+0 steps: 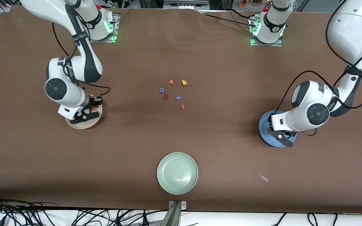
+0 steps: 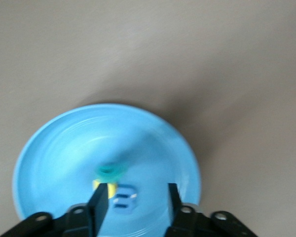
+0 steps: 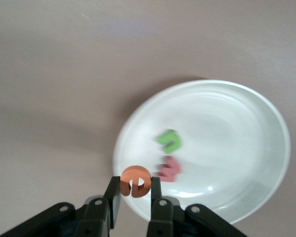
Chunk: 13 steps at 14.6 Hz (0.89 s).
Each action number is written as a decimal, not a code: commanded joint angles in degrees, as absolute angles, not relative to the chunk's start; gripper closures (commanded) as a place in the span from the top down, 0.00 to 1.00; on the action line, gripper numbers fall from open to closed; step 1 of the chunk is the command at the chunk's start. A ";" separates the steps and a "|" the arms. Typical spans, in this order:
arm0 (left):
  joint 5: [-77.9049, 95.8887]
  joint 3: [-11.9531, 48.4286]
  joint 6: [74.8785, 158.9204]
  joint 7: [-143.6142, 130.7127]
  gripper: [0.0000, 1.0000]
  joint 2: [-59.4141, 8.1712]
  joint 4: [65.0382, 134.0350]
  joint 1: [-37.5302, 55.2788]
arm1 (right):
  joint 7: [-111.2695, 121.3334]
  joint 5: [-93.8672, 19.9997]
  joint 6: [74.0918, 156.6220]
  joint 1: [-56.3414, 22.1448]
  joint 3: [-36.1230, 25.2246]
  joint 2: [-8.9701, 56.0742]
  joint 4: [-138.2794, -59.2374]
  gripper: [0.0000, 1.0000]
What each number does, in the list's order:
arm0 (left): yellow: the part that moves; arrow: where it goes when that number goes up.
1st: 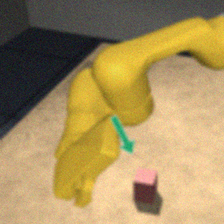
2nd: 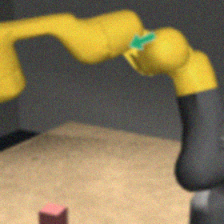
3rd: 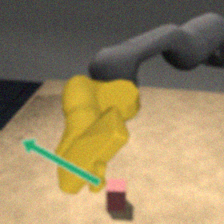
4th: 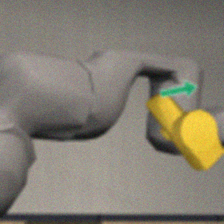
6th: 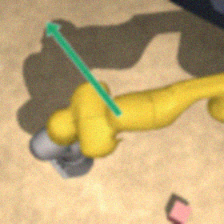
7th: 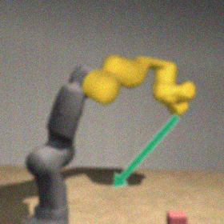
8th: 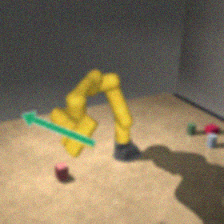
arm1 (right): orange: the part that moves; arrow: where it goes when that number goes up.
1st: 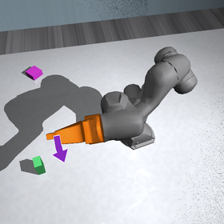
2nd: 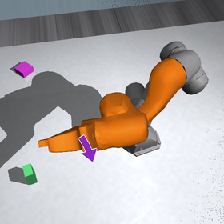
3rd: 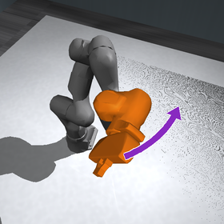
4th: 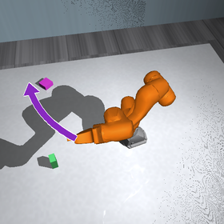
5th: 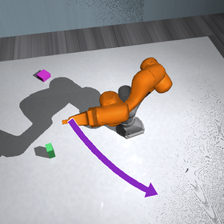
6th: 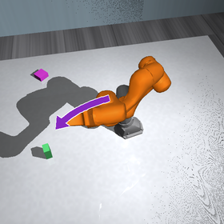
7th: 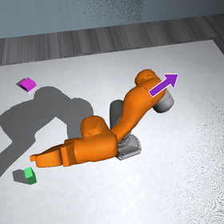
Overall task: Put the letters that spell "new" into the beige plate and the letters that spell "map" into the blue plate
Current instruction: 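Place the orange letter on the white plate, the teal on the blue plate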
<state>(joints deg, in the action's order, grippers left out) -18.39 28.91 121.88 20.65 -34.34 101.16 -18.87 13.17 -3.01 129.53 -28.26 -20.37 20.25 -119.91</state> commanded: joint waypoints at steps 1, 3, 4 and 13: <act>-16.08 30.50 118.75 20.39 1.00 -33.05 99.24 -17.58 | 17.22 -2.90 136.92 -28.65 -22.06 18.54 -126.47 0.14; -16.00 31.90 114.98 18.47 1.00 -33.22 95.30 -15.74 | 16.62 -3.16 136.41 -28.65 -22.15 18.81 -126.13 0.44; -16.08 31.82 112.87 15.67 1.00 -33.48 92.84 -13.56 | 15.57 -3.34 135.19 -28.65 -22.15 18.72 -125.34 0.99; -16.17 32.26 90.02 -0.53 1.00 -32.44 75.43 -5.54 | 8.96 -3.16 93.73 -29.00 -21.88 19.16 -97.06 1.00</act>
